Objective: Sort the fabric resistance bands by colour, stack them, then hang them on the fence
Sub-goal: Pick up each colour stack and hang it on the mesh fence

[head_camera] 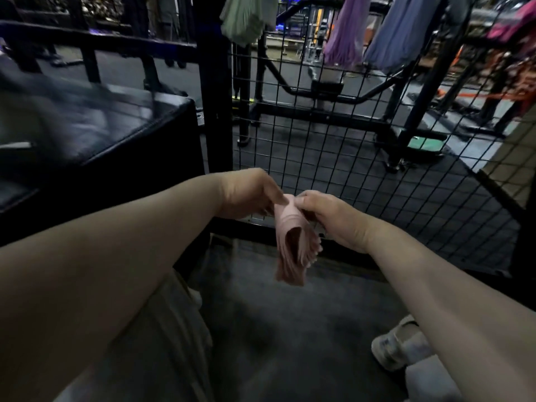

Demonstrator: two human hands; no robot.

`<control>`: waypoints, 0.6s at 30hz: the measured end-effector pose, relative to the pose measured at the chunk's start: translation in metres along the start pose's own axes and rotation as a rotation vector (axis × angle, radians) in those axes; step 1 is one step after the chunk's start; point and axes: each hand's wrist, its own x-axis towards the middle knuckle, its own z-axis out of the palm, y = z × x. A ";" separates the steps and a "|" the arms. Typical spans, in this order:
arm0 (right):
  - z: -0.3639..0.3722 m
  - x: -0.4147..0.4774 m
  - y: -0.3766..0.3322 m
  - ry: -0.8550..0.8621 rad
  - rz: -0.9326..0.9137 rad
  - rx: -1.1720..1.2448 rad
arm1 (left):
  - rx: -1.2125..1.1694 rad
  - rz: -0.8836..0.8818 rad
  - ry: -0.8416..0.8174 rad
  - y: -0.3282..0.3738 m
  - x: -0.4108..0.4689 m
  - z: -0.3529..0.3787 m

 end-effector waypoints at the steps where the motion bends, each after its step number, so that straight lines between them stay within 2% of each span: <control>1: 0.001 -0.001 -0.003 0.004 -0.008 0.003 | -0.029 0.021 -0.008 -0.006 0.001 -0.003; 6: 0.008 -0.005 -0.012 -0.023 0.013 -0.025 | -0.146 0.025 -0.059 -0.020 -0.003 -0.005; 9: 0.009 -0.011 -0.019 -0.034 0.086 0.027 | -0.176 0.025 -0.017 -0.023 -0.004 -0.008; 16: 0.007 -0.006 -0.029 -0.048 0.172 0.325 | -0.285 0.134 0.113 -0.019 -0.003 -0.002; 18: 0.005 -0.004 -0.033 -0.009 0.169 0.383 | -0.256 0.189 0.082 -0.017 -0.004 -0.001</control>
